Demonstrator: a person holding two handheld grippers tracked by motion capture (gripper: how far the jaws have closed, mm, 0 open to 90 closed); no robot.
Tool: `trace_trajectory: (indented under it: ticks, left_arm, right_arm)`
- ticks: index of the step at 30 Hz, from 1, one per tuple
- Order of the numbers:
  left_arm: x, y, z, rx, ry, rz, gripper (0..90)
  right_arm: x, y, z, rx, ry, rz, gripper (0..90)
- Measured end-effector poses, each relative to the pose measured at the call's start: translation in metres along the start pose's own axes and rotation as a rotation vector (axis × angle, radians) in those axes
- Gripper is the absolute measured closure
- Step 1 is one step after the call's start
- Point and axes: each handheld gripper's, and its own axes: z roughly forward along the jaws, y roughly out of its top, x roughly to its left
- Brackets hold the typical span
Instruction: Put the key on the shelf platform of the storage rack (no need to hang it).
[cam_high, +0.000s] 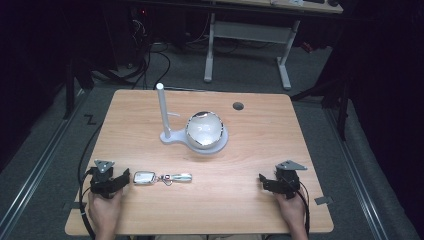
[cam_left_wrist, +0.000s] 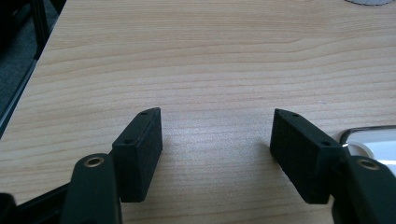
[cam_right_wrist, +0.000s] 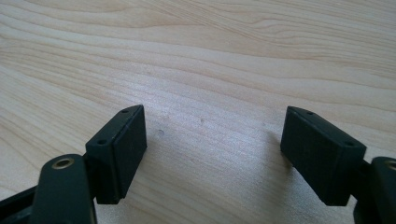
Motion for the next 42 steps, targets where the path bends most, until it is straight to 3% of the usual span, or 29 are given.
trace_trajectory:
  ticks: [15,21,32,42]
  left_arm:
    - [0.000,0.000,0.000,0.004,-0.016,0.015,31.3]
    - [-0.002,0.005,-0.001,0.009,-0.036,0.031,35.6]
    - [-0.013,0.020,-0.018,-0.010,-0.102,0.089,38.1]
    - [-0.037,0.026,-0.025,-0.031,-0.183,0.147,40.6]
  right_arm:
    - [0.000,0.000,0.000,-0.001,0.000,0.000,23.0]
    - [0.000,0.000,0.000,-0.001,0.000,0.000,22.9]
    - [0.000,0.000,0.000,-0.001,0.000,-0.001,22.9]
    - [0.000,0.000,0.000,-0.001,0.000,-0.001,22.9]
